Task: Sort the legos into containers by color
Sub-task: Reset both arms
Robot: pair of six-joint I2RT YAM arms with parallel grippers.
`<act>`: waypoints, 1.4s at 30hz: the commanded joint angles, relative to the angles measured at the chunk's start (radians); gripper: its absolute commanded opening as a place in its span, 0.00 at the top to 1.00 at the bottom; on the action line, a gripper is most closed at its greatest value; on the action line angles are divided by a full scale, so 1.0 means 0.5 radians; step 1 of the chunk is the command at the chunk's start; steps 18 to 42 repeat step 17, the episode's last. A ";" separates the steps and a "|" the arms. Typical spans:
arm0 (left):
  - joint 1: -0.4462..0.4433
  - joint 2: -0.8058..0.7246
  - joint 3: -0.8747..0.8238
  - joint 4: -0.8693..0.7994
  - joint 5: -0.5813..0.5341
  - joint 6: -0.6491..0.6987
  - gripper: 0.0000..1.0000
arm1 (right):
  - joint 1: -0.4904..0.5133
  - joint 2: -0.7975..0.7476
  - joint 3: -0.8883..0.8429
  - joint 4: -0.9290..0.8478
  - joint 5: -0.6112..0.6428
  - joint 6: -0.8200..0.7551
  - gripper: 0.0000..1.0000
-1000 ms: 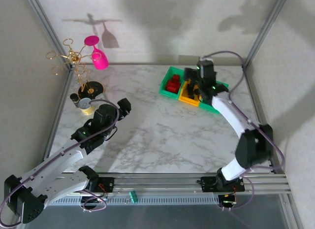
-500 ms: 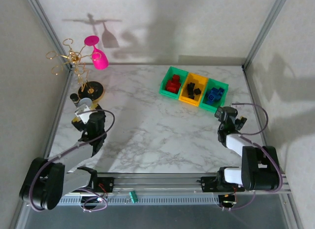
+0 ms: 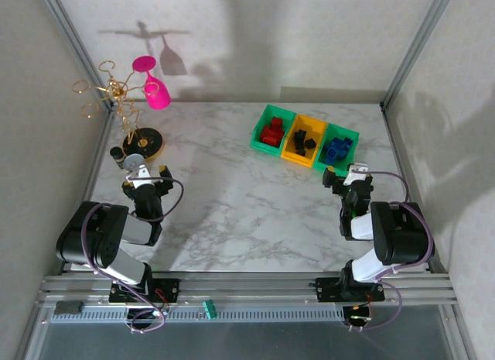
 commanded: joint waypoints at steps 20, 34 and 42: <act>0.019 -0.004 0.045 0.150 0.111 0.040 0.01 | -0.012 0.006 -0.002 0.201 -0.083 -0.068 0.01; 0.019 -0.004 0.045 0.150 0.111 0.040 0.01 | -0.012 0.006 -0.002 0.201 -0.083 -0.068 0.01; 0.019 -0.004 0.045 0.150 0.111 0.040 0.01 | -0.012 0.006 -0.002 0.201 -0.083 -0.068 0.01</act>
